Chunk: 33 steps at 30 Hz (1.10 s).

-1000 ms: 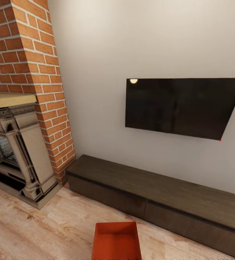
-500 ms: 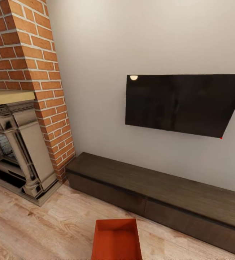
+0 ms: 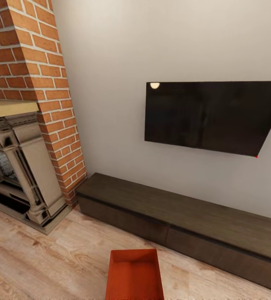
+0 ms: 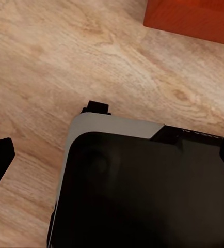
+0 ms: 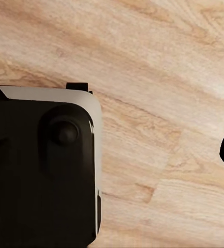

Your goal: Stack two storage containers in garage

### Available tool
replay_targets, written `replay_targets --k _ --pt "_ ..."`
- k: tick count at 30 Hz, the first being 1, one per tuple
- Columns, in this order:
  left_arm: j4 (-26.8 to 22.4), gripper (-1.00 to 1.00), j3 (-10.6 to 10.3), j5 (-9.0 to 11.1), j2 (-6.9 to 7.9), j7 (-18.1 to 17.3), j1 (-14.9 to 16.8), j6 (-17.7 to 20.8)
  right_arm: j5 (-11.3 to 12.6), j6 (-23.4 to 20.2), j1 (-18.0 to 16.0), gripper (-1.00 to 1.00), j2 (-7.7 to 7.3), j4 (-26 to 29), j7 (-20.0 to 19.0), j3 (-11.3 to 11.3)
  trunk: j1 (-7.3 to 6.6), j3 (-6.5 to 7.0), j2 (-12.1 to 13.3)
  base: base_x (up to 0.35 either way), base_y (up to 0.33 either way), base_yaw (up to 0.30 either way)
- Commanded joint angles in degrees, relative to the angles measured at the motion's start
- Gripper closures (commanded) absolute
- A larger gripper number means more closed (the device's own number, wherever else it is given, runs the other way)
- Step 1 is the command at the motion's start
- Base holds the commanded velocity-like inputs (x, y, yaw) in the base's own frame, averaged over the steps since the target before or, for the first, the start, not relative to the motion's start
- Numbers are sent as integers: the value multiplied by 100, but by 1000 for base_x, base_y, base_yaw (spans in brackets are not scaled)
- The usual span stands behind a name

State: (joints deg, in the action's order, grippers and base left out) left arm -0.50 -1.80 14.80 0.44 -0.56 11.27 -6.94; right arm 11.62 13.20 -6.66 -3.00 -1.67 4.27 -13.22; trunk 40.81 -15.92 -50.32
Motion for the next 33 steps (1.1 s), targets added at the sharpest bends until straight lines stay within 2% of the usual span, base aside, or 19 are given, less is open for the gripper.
replay_targets --k 1,33 --pt "6 -100 -21 40 0 -6 2 -18 51 33 -7 -100 2 -18 3 -49 0 -16 -5 0 0 0" --pt "6 -100 7 53 -18 -6 3 -18 25 33 -5 -100 16 -18 11 -72 0 -310 -5 0 0 0"
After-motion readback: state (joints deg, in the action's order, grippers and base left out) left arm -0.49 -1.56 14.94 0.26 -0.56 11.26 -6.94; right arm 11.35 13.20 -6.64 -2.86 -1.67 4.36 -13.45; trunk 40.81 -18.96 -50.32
